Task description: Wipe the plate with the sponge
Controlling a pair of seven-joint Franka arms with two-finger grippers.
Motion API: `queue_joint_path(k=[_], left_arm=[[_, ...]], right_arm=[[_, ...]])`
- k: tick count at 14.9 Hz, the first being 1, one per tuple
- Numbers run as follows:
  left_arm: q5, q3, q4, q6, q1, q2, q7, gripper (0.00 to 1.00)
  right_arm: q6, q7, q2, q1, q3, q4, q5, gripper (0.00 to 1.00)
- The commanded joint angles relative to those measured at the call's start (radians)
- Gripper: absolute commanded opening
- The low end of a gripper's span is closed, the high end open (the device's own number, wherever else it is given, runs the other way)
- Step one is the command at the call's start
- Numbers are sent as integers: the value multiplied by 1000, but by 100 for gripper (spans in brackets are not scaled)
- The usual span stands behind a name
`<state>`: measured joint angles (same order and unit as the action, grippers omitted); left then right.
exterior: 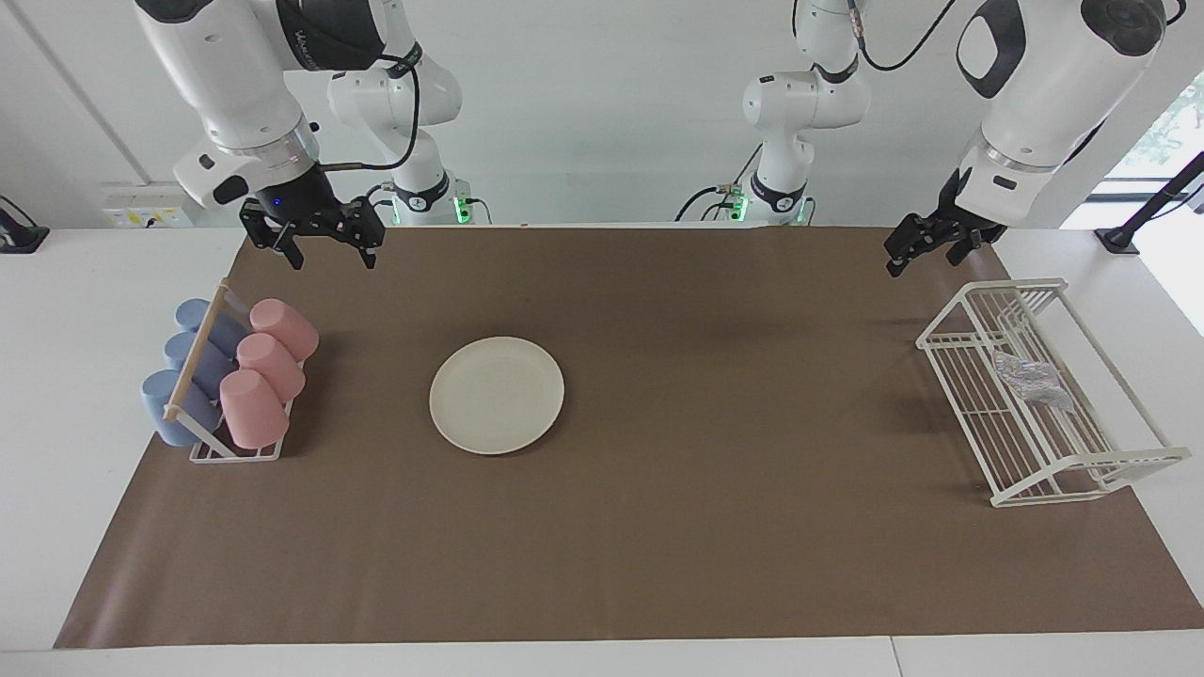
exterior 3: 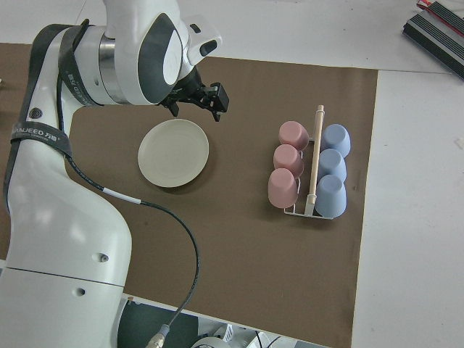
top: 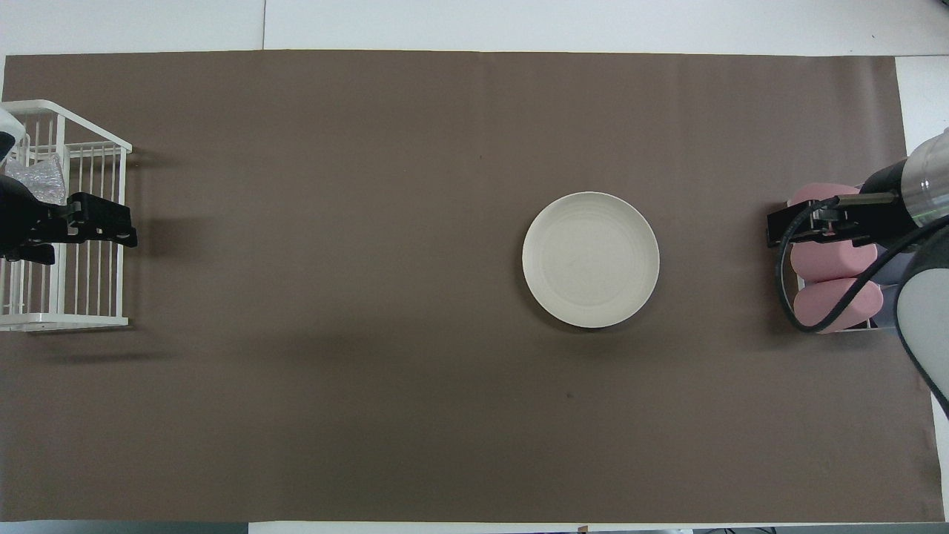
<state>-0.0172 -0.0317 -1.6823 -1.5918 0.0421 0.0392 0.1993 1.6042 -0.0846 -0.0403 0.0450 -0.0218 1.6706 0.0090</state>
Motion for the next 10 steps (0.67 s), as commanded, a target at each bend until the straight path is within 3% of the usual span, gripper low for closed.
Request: queue_joint_path(k=[1, 10], left_arm=[[13, -7, -10, -11, -11, 11, -8, 100], [13, -4, -11, -36, -14, 11, 5, 100]], right_arm=[[-3, -20, -9, -4, -6, 3, -9, 100], [-3, -23, -9, -2, -6, 6, -7, 100]])
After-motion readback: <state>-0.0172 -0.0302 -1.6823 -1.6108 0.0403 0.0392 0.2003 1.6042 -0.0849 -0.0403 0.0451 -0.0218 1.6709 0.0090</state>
